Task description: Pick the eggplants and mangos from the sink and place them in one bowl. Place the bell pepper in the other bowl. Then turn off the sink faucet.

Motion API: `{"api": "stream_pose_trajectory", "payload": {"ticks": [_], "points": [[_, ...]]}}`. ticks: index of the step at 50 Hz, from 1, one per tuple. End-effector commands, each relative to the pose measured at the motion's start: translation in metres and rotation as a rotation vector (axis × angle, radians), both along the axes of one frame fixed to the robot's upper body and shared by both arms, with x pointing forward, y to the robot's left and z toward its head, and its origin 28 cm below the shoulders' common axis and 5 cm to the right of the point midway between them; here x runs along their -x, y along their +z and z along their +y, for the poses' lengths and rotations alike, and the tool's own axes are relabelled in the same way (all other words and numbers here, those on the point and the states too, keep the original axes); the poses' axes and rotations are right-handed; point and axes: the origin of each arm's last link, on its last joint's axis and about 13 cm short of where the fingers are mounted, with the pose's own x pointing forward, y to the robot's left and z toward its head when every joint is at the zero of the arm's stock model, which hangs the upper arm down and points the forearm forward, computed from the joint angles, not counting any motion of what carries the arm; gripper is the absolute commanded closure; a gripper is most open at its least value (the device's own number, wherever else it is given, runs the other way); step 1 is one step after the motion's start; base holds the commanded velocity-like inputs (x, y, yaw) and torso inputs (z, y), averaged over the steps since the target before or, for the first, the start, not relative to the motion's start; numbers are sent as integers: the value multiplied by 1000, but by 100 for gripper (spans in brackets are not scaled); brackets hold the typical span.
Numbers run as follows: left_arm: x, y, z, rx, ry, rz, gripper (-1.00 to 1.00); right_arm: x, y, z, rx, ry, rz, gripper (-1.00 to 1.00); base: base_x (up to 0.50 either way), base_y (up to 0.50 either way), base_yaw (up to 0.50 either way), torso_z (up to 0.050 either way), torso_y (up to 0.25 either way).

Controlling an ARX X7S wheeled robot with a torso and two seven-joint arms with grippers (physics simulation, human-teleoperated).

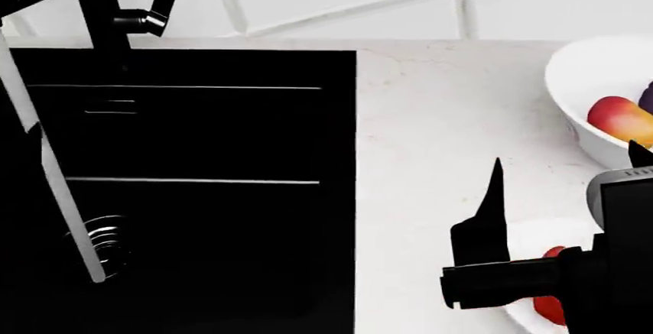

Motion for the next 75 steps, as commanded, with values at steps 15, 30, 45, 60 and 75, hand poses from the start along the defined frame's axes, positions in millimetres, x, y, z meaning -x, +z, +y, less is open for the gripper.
{"api": "stream_pose_trajectory", "payload": {"ticks": [15, 30, 45, 60, 75], "points": [[1, 1, 1, 45, -25, -1, -100, 0, 2, 1, -2, 4, -12, -100, -81, 495, 0, 0, 0], [0, 1, -1, 44, -27, -2, -100, -2, 0, 1, 0, -4, -17, -100, 53, 252, 0, 0, 0], [0, -1, -2, 44, -31, 2, -100, -2, -1, 1, 1, -2, -21, -100, 298, 252, 0, 0, 0], [0, 0, -3, 60, -44, 11, -100, 0, 1, 1, 7, -2, -37, -100, 375, 223, 0, 0, 1], [0, 0, -6, 48, -51, 6, -100, -1, -1, 1, 1, -3, -30, -100, 410, 55, 0, 0, 1]]}}
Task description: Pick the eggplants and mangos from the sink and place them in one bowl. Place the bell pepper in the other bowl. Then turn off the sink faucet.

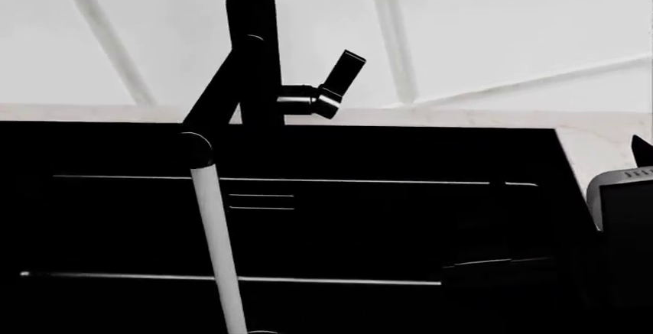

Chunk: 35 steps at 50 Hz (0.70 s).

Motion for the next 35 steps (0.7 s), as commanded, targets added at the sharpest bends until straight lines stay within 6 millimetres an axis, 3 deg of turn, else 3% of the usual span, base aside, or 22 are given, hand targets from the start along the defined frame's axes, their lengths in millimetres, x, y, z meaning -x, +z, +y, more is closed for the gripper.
{"api": "stream_pose_trajectory", "payload": {"ticks": [1, 10, 13, 25, 35], "points": [[0, 3, -3, 31, -30, -3, -100, -1, -2, 0, -10, 3, -1, -100, 207, 0, 0, 0, 0], [-2, 2, -3, 31, -24, 6, -100, -3, -2, -2, -53, -38, 36, -100, 0, 0, 0, 0, 0], [-5, 3, -4, 29, -24, 8, -100, -13, 4, -1, -69, -42, 42, -100, 0, 0, 0, 0, 0], [-31, 16, -12, 34, -29, -12, -100, -116, 30, 7, -112, 88, 89, -100, 0, 0, 0, 0, 0], [-48, 15, -13, 50, -15, -4, -100, -171, 20, 6, -145, 109, 115, -100, 0, 0, 0, 0, 0]]}}
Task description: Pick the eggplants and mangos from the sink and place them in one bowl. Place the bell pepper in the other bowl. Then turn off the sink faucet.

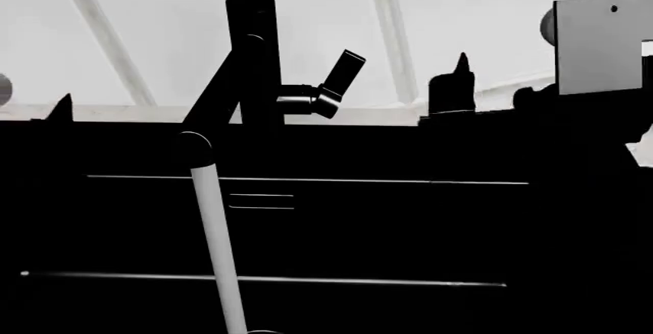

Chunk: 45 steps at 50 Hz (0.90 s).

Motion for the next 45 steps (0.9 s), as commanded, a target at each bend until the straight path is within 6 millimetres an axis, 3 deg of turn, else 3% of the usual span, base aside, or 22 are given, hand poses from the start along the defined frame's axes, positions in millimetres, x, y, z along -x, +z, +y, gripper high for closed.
{"api": "stream_pose_trajectory", "payload": {"ticks": [1, 12, 30, 33, 45], "points": [[-19, 5, -5, 50, -18, 1, -100, -59, 1, 5, -28, 45, 14, -100, 0, 0, 0, 0, 0], [-28, -1, -7, 52, -10, -3, -100, -85, -17, 6, -74, 73, 58, -100, 0, 0, 0, 0, 0], [-43, 8, -6, 36, -10, -8, -100, -81, -18, 6, -73, 52, 50, -100, 0, 0, 0, 1, -36], [-48, 14, -7, 26, -15, -20, -100, -97, -31, 10, -72, 42, 47, -100, 0, 0, 0, 7, -141], [-59, 14, -10, 31, -12, -8, -100, -103, -27, 9, -82, 41, 34, -100, 0, 0, 0, 10, -138]]}}
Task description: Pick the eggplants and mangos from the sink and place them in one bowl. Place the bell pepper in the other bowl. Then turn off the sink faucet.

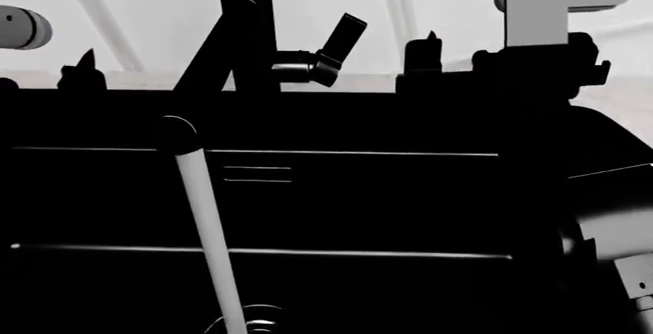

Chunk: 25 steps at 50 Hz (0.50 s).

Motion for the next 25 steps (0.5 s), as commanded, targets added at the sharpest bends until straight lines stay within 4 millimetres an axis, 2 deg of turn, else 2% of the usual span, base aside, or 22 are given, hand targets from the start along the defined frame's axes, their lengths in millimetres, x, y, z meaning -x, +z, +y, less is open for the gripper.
{"api": "stream_pose_trajectory", "payload": {"ticks": [1, 6, 13, 19, 25], "points": [[-8, 3, -4, 37, -30, 5, -100, -8, -2, 2, -7, 6, -16, -100, 0, 0, 0, 12, -137], [-9, 7, -1, 39, -22, 1, -100, -11, 5, 4, -6, 17, -23, -100, 0, 0, 0, 11, -138], [-12, 12, -1, 43, -20, -1, -100, -32, 20, 11, 24, 47, -32, -100, 0, 0, 0, 12, -92], [-14, 11, -1, 47, -17, 7, -100, -47, 32, 17, 34, 67, -60, -100, 0, 0, 0, 1, -6], [-16, 12, 1, 46, -17, 5, -100, -48, 29, 21, 38, 78, -50, -100, 0, 0, 0, 0, 0]]}}
